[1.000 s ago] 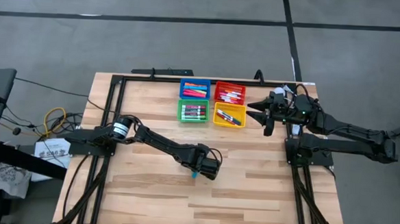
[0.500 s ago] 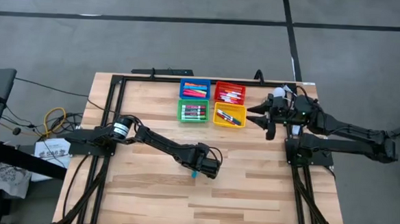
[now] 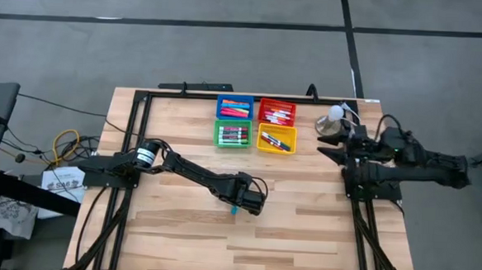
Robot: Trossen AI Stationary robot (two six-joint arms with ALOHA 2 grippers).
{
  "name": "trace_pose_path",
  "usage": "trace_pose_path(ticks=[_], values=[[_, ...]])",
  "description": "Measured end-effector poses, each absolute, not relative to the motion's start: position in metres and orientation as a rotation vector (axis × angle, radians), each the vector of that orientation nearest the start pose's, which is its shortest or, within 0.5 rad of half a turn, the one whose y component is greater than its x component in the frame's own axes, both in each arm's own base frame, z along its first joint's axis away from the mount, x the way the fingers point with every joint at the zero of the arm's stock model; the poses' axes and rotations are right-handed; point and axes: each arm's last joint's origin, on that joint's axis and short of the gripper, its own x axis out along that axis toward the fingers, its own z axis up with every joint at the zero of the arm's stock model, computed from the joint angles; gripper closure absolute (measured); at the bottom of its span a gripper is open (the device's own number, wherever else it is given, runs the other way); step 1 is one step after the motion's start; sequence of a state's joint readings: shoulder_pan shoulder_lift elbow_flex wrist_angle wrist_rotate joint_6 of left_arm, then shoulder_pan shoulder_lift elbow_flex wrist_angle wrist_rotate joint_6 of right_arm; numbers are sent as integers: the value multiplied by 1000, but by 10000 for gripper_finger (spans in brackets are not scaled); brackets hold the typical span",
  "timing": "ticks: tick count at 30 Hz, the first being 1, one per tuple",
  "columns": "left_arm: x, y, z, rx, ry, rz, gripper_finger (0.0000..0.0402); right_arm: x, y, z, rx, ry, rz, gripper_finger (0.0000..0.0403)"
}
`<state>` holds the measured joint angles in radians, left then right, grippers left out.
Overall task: Pick & Place Markers
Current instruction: Put the large blue marker into the green basket
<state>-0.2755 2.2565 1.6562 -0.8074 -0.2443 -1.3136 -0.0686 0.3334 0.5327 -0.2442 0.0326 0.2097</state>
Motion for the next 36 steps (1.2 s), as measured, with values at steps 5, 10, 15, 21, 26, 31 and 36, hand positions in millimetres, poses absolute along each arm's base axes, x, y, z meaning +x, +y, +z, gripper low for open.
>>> trace_pose_path(ticks=[5, 10, 15, 21, 26, 31, 36], values=[[424, -112, 124, -742, 1119, 831, 271, 81, -1, 286, 234, 24, -79, 235], [424, -112, 124, -745, 1122, 830, 279, 80, 1, 255, 284, -30, -122, 237], [424, -112, 124, -746, 1126, 828, 281, 80, 4, 230, 324, -74, -87, 234], [424, -111, 125, -748, 1127, 828, 282, 82, 5, 210, 358, -45, -83, 236], [424, -112, 124, -748, 1129, 828, 282, 86, 8, 196, 361, 12, -29, 236], [424, -112, 124, -747, 1131, 829, 284, 89, 11, 187, 312, 41, 73, 234], [424, -112, 124, -748, 1133, 828, 305, 91, 11, 179, 311, 66, 54, 237]])
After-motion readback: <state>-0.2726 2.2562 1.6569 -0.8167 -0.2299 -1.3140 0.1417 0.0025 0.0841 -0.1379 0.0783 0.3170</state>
